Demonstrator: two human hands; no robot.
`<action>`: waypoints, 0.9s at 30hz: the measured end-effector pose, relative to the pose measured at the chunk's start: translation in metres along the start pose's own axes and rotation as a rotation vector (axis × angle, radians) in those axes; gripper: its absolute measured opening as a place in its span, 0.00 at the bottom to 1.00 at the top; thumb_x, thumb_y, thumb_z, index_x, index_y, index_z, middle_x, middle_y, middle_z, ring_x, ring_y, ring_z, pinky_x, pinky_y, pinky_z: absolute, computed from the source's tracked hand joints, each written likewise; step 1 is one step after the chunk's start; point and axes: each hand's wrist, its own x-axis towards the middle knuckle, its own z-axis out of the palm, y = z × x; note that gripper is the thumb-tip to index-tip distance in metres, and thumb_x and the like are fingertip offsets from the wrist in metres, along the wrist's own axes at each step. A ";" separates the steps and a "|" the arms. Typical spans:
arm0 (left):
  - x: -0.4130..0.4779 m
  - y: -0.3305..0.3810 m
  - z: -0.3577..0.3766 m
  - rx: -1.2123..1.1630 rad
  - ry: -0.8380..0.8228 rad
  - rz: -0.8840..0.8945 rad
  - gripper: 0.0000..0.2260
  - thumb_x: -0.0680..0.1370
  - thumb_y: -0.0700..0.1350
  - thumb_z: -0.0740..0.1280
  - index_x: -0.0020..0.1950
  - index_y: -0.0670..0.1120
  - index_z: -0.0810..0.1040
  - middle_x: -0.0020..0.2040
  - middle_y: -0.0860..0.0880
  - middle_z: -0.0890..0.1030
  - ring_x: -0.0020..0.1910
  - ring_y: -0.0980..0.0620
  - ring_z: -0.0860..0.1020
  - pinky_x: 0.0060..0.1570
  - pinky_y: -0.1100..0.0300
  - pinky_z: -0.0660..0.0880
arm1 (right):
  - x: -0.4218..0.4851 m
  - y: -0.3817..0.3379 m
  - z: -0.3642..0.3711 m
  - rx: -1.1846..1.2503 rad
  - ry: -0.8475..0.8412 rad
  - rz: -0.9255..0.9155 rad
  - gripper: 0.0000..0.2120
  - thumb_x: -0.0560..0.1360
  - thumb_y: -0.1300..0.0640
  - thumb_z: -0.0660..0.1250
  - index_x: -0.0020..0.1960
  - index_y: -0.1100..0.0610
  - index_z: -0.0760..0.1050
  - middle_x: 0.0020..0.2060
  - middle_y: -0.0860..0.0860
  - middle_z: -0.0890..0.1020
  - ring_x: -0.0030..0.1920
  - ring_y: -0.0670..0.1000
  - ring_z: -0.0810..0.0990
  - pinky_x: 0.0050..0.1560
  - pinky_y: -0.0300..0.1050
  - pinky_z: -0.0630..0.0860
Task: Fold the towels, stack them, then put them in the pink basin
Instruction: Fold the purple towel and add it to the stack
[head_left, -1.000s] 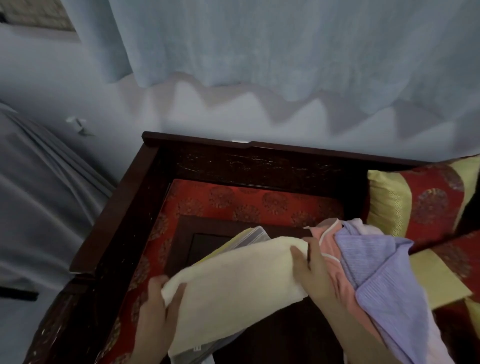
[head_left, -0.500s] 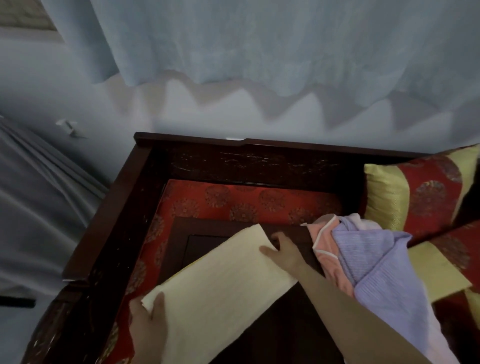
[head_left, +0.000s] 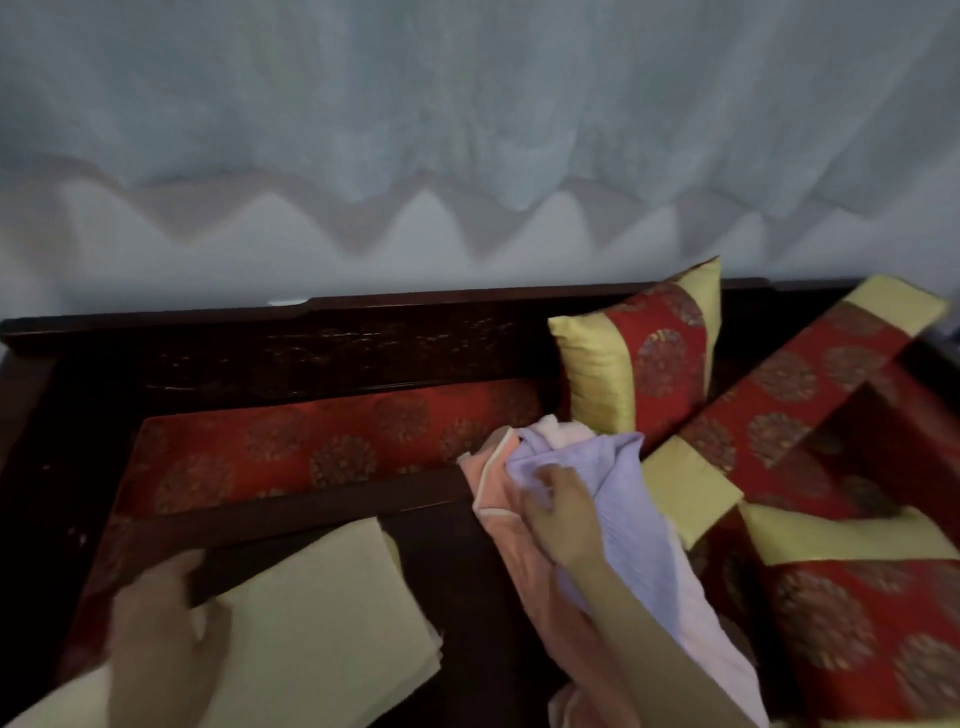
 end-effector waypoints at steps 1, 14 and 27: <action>-0.016 0.112 -0.010 -0.063 -0.087 0.084 0.21 0.65 0.42 0.68 0.56 0.39 0.77 0.51 0.45 0.79 0.48 0.39 0.75 0.55 0.50 0.66 | 0.014 0.008 -0.020 -0.177 0.078 -0.009 0.19 0.72 0.50 0.62 0.58 0.60 0.75 0.54 0.57 0.78 0.58 0.60 0.76 0.58 0.51 0.72; -0.047 0.290 0.119 -0.575 -0.848 -0.688 0.05 0.75 0.37 0.62 0.45 0.43 0.77 0.42 0.42 0.79 0.39 0.49 0.75 0.42 0.58 0.74 | 0.090 0.033 -0.057 -1.006 -0.043 -0.319 0.14 0.72 0.54 0.62 0.57 0.55 0.75 0.60 0.53 0.73 0.64 0.56 0.67 0.65 0.58 0.60; -0.036 0.288 0.100 -0.702 -0.937 -0.803 0.15 0.72 0.41 0.72 0.56 0.36 0.79 0.44 0.40 0.84 0.43 0.42 0.81 0.38 0.55 0.78 | -0.079 0.017 -0.040 -0.401 -0.447 -0.516 0.09 0.69 0.48 0.67 0.38 0.52 0.71 0.31 0.49 0.76 0.32 0.48 0.73 0.36 0.40 0.66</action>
